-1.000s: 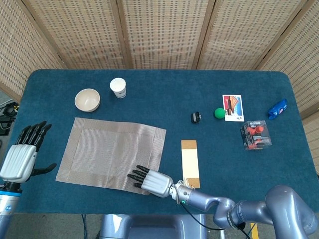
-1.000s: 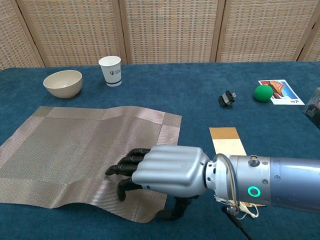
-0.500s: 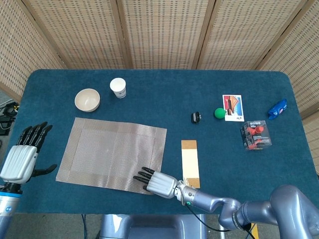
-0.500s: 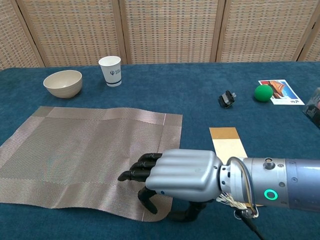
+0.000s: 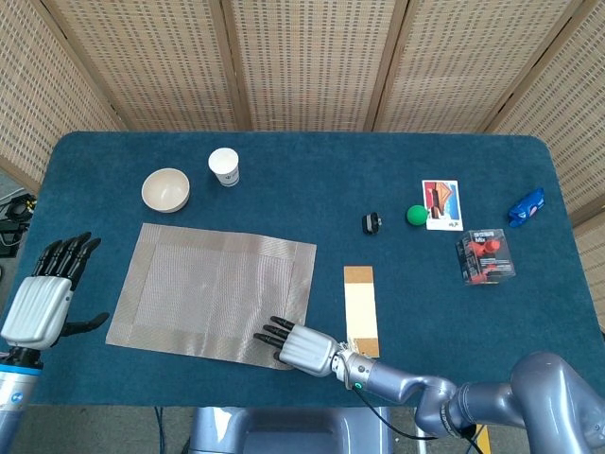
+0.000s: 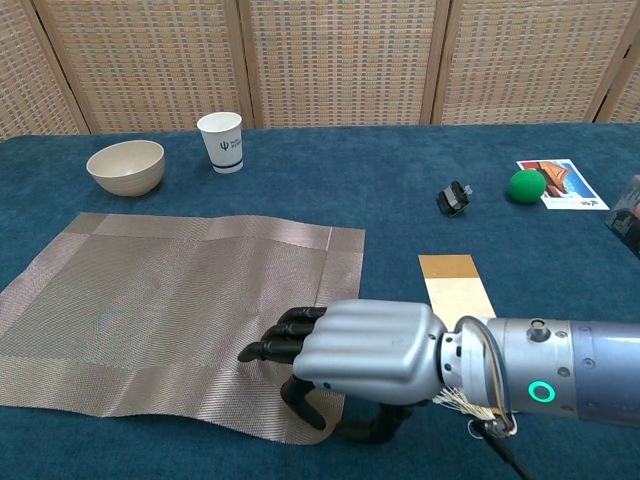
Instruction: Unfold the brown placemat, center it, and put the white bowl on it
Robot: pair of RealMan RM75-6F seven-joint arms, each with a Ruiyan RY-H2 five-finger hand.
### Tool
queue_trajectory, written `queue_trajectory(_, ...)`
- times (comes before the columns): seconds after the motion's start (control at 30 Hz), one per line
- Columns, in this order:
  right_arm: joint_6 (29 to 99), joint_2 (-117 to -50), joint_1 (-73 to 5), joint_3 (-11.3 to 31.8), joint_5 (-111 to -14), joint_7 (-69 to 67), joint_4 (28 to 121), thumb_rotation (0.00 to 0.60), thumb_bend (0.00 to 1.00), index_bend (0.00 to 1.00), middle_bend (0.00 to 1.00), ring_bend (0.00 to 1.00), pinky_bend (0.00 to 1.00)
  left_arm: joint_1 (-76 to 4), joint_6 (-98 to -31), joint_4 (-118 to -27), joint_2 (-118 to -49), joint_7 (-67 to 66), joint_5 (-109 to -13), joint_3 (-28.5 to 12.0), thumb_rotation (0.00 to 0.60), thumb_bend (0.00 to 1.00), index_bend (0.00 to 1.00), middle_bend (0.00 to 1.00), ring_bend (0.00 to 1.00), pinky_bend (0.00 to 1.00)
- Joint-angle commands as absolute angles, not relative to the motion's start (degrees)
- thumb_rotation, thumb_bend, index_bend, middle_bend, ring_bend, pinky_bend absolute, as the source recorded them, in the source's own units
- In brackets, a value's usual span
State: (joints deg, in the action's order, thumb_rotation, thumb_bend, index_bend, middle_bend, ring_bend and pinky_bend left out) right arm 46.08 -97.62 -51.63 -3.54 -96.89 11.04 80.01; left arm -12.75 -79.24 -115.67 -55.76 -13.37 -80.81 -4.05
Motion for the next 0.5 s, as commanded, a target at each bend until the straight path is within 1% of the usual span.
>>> queue_trajectory(0.03, 46.2, -97.8, -51.6, -3.6, -96.9, 10.8, 79.8, 0.6, 0.61, 0.55, 0.0, 0.0, 0.0, -12.8, -79.2, -115.7, -55.8, -13.3, -80.8, -4.1, 0.6, 0.0, 0.0, 0.0, 0.0, 0.0)
queue_trajectory(0.17, 46.3, -98.4, -51.6, -3.6, -96.9, 10.5, 79.3, 0.6, 0.62, 0.57, 0.0, 0.0, 0.0, -12.8, -79.1, -115.6, -55.8, -13.4, -80.7, -4.1, 0.6, 0.0, 0.0, 0.0, 0.0, 0.0)
queue_trajectory(0.5, 47.3, -100.3, -51.5, -3.6, -97.2, 9.4, 77.5, 0.6, 0.63, 0.69, 0.03, 0.0, 0.0, -12.9, -78.9, -115.5, -55.9, -13.6, -80.3, -4.2, 0.6, 0.0, 0.0, 0.0, 0.0, 0.0)
